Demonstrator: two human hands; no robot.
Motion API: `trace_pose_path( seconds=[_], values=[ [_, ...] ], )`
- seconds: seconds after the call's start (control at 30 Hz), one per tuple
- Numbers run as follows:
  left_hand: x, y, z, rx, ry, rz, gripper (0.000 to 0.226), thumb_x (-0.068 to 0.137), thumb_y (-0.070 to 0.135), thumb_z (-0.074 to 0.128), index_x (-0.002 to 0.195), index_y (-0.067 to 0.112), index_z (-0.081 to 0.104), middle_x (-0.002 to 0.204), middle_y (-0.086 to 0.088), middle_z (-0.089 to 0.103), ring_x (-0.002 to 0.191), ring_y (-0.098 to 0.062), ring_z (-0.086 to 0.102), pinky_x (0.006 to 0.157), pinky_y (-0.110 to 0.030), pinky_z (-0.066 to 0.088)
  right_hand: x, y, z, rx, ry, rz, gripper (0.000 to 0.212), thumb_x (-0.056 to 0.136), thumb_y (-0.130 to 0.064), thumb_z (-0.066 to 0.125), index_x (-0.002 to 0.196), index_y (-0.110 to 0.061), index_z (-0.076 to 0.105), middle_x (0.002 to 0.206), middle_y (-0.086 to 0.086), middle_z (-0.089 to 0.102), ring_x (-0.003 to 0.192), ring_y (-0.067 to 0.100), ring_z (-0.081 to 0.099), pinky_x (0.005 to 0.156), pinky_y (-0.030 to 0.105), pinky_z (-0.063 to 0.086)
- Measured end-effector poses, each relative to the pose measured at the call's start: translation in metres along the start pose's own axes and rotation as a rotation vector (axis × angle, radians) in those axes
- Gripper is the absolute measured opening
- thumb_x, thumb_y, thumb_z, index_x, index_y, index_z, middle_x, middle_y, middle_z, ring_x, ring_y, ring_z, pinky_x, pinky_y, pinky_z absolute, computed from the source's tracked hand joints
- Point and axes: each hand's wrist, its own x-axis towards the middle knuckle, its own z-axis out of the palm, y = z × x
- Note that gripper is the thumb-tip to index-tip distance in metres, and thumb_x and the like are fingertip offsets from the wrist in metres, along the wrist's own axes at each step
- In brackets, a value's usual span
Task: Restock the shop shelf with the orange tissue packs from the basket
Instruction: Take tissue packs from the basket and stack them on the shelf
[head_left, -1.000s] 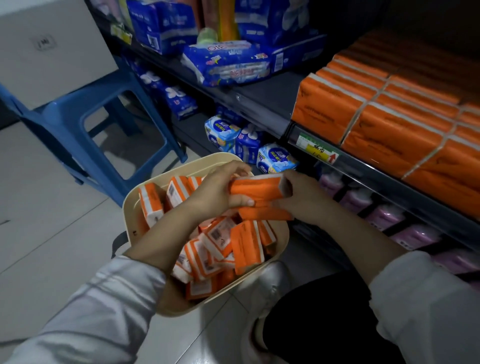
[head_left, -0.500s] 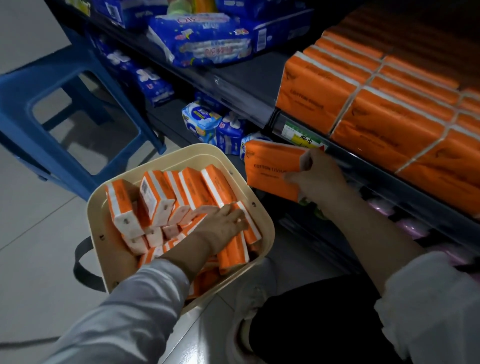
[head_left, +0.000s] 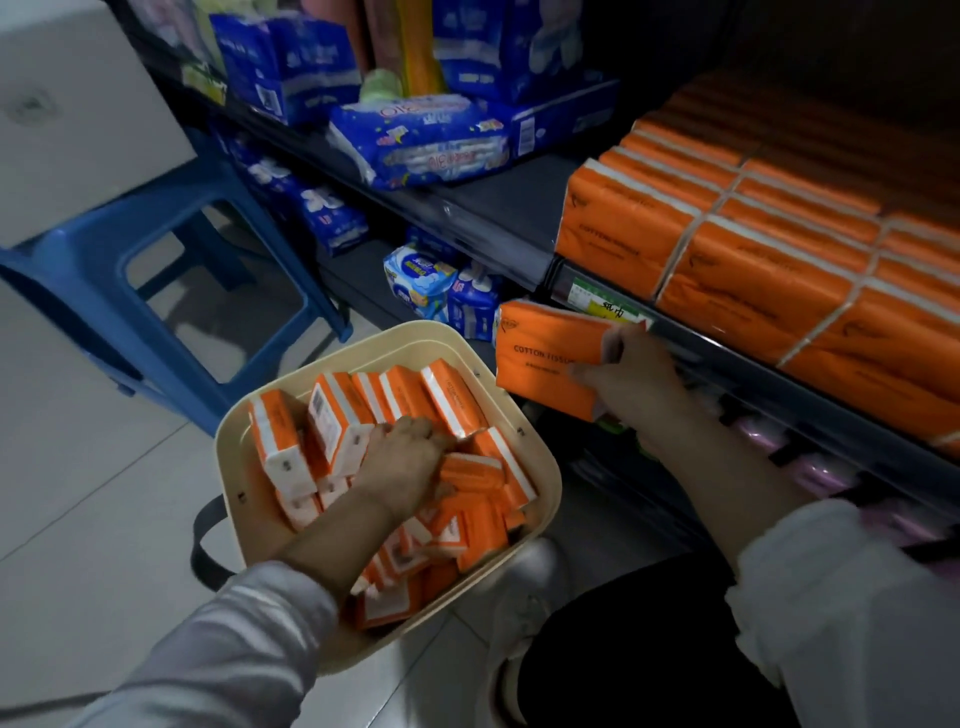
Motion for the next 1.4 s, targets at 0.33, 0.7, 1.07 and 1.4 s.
trace_pose_path(
  seconds=[0.33, 0.7, 1.07, 1.4],
  values=[
    [-0.04, 0.009, -0.079, -0.76, 0.276, -0.313, 0.031, 0.08, 0.04, 0.071, 0.1, 0.021, 0.056, 0.089, 0.003, 0.058, 0.083, -0.013, 0.055, 0.072, -0.022, 0.036, -0.041, -0.008, -0.02, 0.196, 0.137, -0.007, 0.033, 0.079, -0.024, 0.069, 0.074, -0.021, 0.037, 0.101, 0.012, 0.055, 0.087, 0.029, 0.058, 0.069, 0.039, 0.052],
    [-0.056, 0.09, -0.154, -1.037, 0.472, -0.217, 0.025, 0.077, 0.038, 0.075, 0.086, 0.016, 0.066, 0.071, 0.001, 0.066, 0.063, -0.012, 0.061, 0.057, -0.023, 0.043, -0.099, 0.021, -0.125, 0.483, 0.248, -0.115, 0.022, 0.081, -0.004, 0.067, 0.087, -0.005, 0.046, 0.094, 0.031, 0.058, 0.076, 0.027, 0.057, 0.07, 0.044, 0.05],
    [-0.054, 0.213, -0.203, -1.062, 0.601, 0.042, 0.015, 0.077, 0.033, 0.075, 0.084, 0.025, 0.064, 0.076, 0.007, 0.067, 0.067, -0.004, 0.06, 0.067, -0.026, 0.045, -0.149, 0.057, -0.235, 0.66, 0.508, -0.21, 0.035, 0.086, -0.005, 0.063, 0.112, 0.008, 0.043, 0.102, 0.016, 0.064, 0.073, 0.002, 0.062, 0.059, 0.013, 0.05],
    [-0.022, 0.327, -0.226, -1.023, 0.589, 0.273, 0.026, 0.077, 0.032, 0.075, 0.098, 0.021, 0.064, 0.084, 0.01, 0.067, 0.076, -0.003, 0.061, 0.072, -0.024, 0.046, -0.152, 0.145, -0.336, 0.557, 0.952, -0.015, 0.028, 0.086, -0.01, 0.064, 0.078, -0.015, 0.038, 0.08, 0.007, 0.054, 0.066, 0.014, 0.055, 0.064, 0.031, 0.047]
  ],
)
